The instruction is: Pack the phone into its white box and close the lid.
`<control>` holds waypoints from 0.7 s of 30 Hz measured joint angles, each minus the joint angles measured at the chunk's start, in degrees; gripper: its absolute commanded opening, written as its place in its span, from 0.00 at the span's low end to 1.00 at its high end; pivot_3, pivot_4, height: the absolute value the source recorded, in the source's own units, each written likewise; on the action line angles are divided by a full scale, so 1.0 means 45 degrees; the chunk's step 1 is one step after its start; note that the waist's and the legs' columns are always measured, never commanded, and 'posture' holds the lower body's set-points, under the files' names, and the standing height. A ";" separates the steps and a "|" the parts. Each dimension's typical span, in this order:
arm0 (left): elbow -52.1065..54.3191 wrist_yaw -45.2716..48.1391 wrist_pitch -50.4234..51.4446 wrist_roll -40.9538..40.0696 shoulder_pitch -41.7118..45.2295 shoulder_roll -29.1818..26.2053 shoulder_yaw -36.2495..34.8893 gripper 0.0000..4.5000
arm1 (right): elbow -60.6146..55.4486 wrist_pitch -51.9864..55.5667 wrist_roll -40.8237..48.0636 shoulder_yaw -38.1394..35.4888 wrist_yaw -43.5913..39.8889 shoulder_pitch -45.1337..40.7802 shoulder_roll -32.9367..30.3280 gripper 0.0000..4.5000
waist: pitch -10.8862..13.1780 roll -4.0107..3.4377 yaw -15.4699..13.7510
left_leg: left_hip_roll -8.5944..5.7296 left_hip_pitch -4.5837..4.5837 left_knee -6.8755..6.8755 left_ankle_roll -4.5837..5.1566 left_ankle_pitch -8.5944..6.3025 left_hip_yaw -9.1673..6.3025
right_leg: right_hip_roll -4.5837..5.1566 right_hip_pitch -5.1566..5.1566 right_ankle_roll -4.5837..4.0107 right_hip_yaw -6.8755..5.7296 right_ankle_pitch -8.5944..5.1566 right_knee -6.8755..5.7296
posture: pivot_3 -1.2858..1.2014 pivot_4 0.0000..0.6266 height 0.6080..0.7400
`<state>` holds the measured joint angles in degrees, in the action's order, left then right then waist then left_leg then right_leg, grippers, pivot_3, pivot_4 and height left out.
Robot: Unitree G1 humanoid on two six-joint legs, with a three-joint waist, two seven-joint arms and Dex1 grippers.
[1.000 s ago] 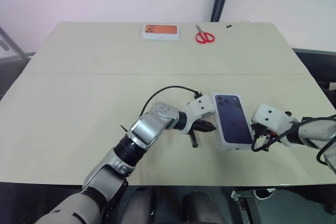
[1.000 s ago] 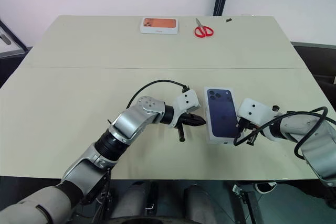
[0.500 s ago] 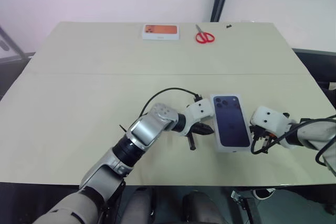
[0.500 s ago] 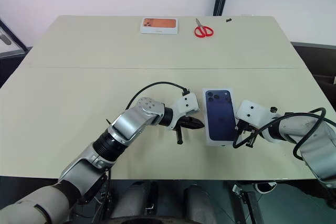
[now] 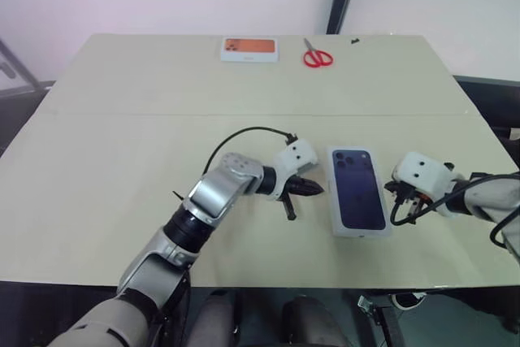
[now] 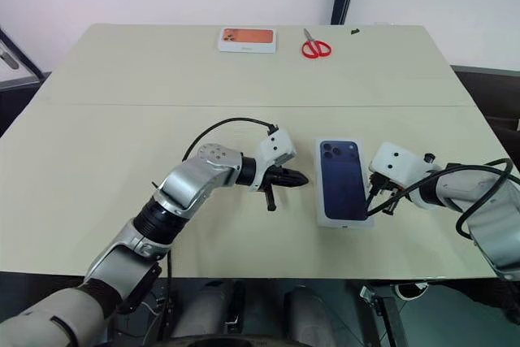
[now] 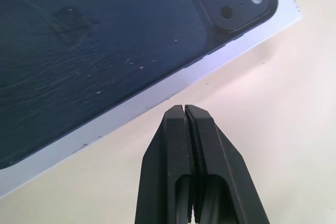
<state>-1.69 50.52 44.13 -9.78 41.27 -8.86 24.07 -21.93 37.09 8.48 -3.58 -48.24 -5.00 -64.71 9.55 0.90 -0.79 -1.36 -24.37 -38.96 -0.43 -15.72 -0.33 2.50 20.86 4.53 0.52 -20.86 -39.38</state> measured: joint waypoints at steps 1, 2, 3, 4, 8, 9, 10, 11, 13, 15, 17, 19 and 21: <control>-0.0008 -0.0077 -0.0079 -0.0038 0.0008 0.0035 -0.0148 0.00 | 0.0042 -0.0038 -0.0024 -0.0002 0.0007 -0.0023 0.0000 0.01 | 0.0000 0.0000 0.0008 | 0.0000 0.0000 -0.0001 0.0000 0.0000 0.0000 | 0.0000 0.0000 0.0000 0.0000 0.0000 0.0000 | 0.52 0.24 1.00; -0.0097 -0.0196 -0.0185 -0.0103 0.0036 0.0117 -0.0330 0.00 | 0.0135 -0.0063 -0.0035 -0.0002 0.0014 -0.0110 0.0005 0.01 | 0.0000 -0.0001 0.0013 | 0.0000 0.0001 -0.0003 0.0000 0.0000 0.0000 | 0.0000 -0.0001 0.0001 0.0000 0.0001 -0.0002 | 0.52 0.24 1.00; -0.0332 -0.0386 -0.0278 -0.0173 0.0151 0.0298 -0.0596 0.00 | 0.0288 -0.0062 -0.0039 -0.0032 0.0035 -0.0321 0.0042 0.01 | 0.0000 -0.0001 0.0014 | 0.0000 0.0001 -0.0004 0.0000 0.0000 0.0000 | 0.0000 0.0001 0.0001 0.0000 0.0001 -0.0006 | 0.52 0.24 1.00; -0.0516 -0.0528 -0.0364 -0.0187 0.0313 0.0395 -0.0702 0.00 | 0.0325 -0.0056 -0.0028 -0.0103 0.0046 -0.0475 0.0057 0.01 | 0.0000 -0.0001 0.0011 | 0.0000 0.0001 -0.0006 0.0000 0.0000 0.0000 | 0.0000 0.0001 0.0001 0.0000 0.0001 -0.0007 | 0.52 0.24 1.00; -0.1913 -0.1179 -0.0951 -0.0184 0.1511 0.1212 -0.1231 0.00 | 0.0119 0.0193 0.0443 -0.0443 -0.0122 -0.0993 0.0319 0.01 | 0.0001 0.0002 -0.0020 | -0.0001 -0.0003 -0.0013 0.0004 -0.0002 -0.0001 | 0.0000 -0.0003 0.0006 -0.0005 0.0003 -0.0003 | 0.52 0.24 1.00; -0.2342 -0.1319 -0.1126 -0.0175 0.1821 0.1461 -0.1287 0.00 | -0.0014 0.0325 0.0591 -0.0448 -0.0159 -0.1040 0.0489 0.01 | 0.0001 0.0002 -0.0022 | -0.0001 -0.0003 -0.0014 0.0005 -0.0003 0.0000 | 0.0000 -0.0003 0.0007 -0.0005 0.0003 -0.0002 | 0.52 0.24 1.00; -0.2684 -0.1441 -0.1274 -0.0159 0.2085 0.1692 -0.1283 0.00 | -0.0158 0.0406 0.0748 -0.0428 -0.0201 -0.1050 0.0672 0.01 | 0.0001 0.0002 -0.0013 | -0.0001 -0.0004 -0.0014 0.0008 -0.0005 0.0000 | 0.0000 -0.0003 0.0008 -0.0003 0.0003 0.0000 | 0.52 0.24 1.00; -0.3280 -0.1586 -0.1480 -0.0069 0.2373 0.1994 -0.1243 0.00 | -0.0260 0.0547 0.0851 -0.0380 -0.0225 -0.1045 0.0812 0.01 | 0.0001 0.0002 -0.0007 | -0.0002 -0.0004 -0.0014 0.0009 -0.0005 0.0001 | 0.0000 -0.0004 0.0010 -0.0003 0.0002 -0.0001 | 0.52 0.24 1.00; -0.4472 -0.1878 -0.1685 0.0260 0.2798 0.2388 -0.1049 0.00 | -0.0312 0.0734 0.0886 -0.0274 -0.0101 -0.1123 0.1112 0.01 | 0.0001 0.0003 0.0008 | -0.0002 -0.0002 -0.0013 0.0009 -0.0005 0.0001 | -0.0001 -0.0004 0.0011 -0.0003 0.0003 -0.0002 | 0.52 0.24 1.00; -0.5748 -0.2132 -0.1790 0.0699 0.3105 0.2700 -0.0796 0.00 | -0.0293 0.0980 0.0824 0.0056 0.0237 -0.1330 0.1568 0.01 | 0.0001 0.0002 0.0043 | -0.0002 -0.0002 -0.0012 0.0009 -0.0005 0.0001 | -0.0004 0.0004 0.0010 0.0001 0.0003 -0.0007 | 0.52 0.24 1.00; -0.6255 -0.2156 -0.2089 0.0896 0.3266 0.2927 -0.0655 0.00 | -0.0208 0.1261 0.0791 0.0352 0.0519 -0.1464 0.1949 0.01 | 0.0001 0.0002 0.0028 | -0.0001 -0.0005 -0.0010 0.0007 -0.0005 0.0000 | -0.0006 0.0015 0.0011 0.0004 0.0002 -0.0015 | 0.52 0.24 1.00; -0.6523 -0.2133 -0.2168 0.1201 0.3531 0.3058 -0.0453 0.00 | -0.0118 0.1530 0.0776 0.0553 0.0806 -0.1725 0.2256 0.01 | -0.0006 -0.0009 0.0017 | -0.0002 -0.0003 -0.0014 0.0007 -0.0005 0.0002 | -0.0004 0.0008 0.0011 0.0006 0.0003 -0.0013 | 0.52 0.24 1.00; -0.6613 -0.2099 -0.2226 0.1398 0.3538 0.3119 -0.0285 0.00 | -0.0131 0.1744 0.0756 0.0642 0.0963 -0.1770 0.2306 0.01 | -0.0010 -0.0003 -0.0003 | -0.0002 0.0001 -0.0018 0.0008 -0.0005 -0.0002 | -0.0004 -0.0003 0.0011 0.0004 0.0003 -0.0010 | 0.52 0.24 1.00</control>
<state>-31.45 41.07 34.11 -3.49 57.20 5.17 22.78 -22.52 44.94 11.88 -0.69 -43.90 -12.97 -54.33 9.51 0.88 -0.80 -1.37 -24.37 -39.04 -0.40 -15.74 -0.34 2.49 20.85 4.58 0.54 -20.84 -39.42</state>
